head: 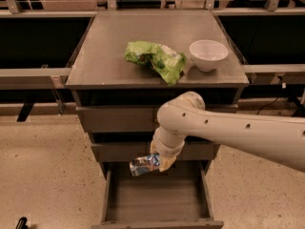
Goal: Place redbull can into bottom drawer
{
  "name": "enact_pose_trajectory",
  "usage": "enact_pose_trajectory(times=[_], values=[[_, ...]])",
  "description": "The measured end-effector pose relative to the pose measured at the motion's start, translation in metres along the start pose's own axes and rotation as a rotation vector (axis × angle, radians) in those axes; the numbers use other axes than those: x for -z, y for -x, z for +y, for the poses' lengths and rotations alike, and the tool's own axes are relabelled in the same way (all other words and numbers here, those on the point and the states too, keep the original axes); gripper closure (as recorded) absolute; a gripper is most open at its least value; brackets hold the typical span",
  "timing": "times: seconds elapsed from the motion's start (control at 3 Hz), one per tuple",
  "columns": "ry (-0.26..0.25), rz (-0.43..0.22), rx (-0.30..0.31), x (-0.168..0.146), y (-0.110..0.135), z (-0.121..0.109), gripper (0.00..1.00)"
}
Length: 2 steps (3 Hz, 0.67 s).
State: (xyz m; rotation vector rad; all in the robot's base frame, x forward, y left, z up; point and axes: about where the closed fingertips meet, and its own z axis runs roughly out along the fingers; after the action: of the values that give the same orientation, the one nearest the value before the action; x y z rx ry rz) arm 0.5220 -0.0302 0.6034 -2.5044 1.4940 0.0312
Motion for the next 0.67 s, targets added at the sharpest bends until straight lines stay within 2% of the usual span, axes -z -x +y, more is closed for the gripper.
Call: enact_pose_trajectory(times=[0.33, 0.67], values=[[0.033, -0.077, 0.042, -0.0768, 0.0068, 0.0239, 1.00], [0.033, -0.078, 0.043, -0.0764, 0.0071, 0.0244, 1.00]])
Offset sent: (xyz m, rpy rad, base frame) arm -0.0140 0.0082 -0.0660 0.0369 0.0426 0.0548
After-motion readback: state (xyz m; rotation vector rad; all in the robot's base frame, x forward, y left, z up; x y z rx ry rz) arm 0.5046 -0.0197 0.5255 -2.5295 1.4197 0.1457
